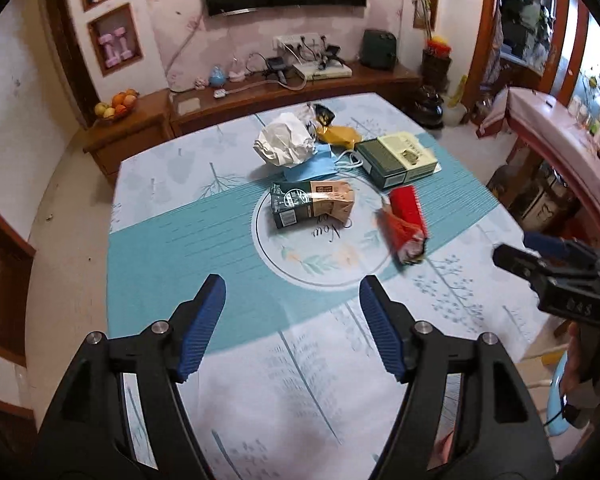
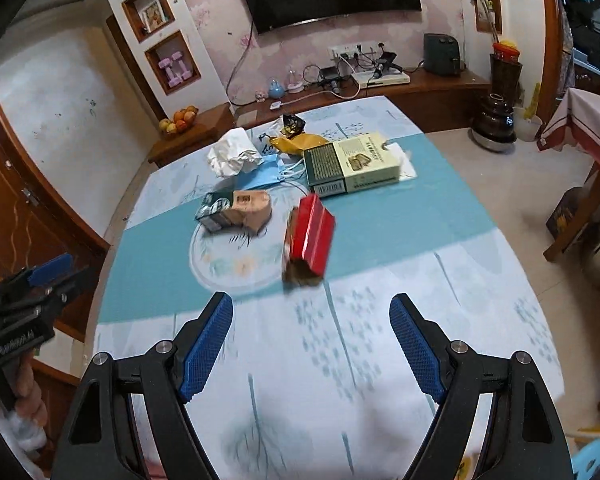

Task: Collect trash
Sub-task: 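Raise both tools back over the table toward the remaining trash, then grasp the green milk carton with the left tool while the right tool grasps the red box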

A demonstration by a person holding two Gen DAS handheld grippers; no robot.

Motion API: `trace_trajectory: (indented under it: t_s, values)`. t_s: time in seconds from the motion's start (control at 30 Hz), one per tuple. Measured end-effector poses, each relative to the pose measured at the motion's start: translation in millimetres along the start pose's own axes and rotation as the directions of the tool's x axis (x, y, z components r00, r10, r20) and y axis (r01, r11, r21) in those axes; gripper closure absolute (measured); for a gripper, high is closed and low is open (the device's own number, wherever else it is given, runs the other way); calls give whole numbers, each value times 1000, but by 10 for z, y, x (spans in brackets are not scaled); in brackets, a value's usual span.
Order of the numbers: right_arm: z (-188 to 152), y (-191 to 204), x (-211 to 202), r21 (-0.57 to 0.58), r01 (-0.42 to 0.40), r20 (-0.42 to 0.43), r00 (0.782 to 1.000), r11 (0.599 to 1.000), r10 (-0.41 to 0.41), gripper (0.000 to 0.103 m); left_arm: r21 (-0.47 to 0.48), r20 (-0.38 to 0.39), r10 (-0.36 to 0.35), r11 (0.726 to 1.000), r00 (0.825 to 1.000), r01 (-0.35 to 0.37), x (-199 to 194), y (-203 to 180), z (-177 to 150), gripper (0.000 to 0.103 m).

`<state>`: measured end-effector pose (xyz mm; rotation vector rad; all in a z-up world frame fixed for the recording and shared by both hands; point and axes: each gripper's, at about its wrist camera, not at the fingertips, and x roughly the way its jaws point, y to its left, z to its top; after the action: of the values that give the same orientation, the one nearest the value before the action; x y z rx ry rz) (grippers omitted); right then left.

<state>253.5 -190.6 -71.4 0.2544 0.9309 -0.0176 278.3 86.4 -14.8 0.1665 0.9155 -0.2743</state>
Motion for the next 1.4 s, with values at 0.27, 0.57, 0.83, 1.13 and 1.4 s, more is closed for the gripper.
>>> trace_trajectory:
  t_s: [0.27, 0.57, 0.83, 1.13, 1.4]
  values:
    - [374, 210, 1075, -21, 45, -94, 994, 999, -47, 21, 171, -43, 19, 985, 999, -11, 879, 57, 379, 36]
    - [324, 261, 1760, -76, 94, -178, 978, 993, -107, 34, 345, -126, 7, 938, 992, 37, 1658, -126, 623, 36]
    - [318, 58, 1879, -46, 5, -212, 977, 999, -14, 57, 514, -171, 33, 856, 985, 60, 2117, -502, 710, 36]
    - [327, -140, 1834, -29, -88, -209, 975, 996, 81, 57, 625, -212, 76, 777, 974, 75, 2558, -760, 761, 36]
    - [304, -210, 1806, -8, -137, -187, 973, 990, 134, 57, 603, -197, 82, 796, 977, 55, 2786, -759, 935, 36]
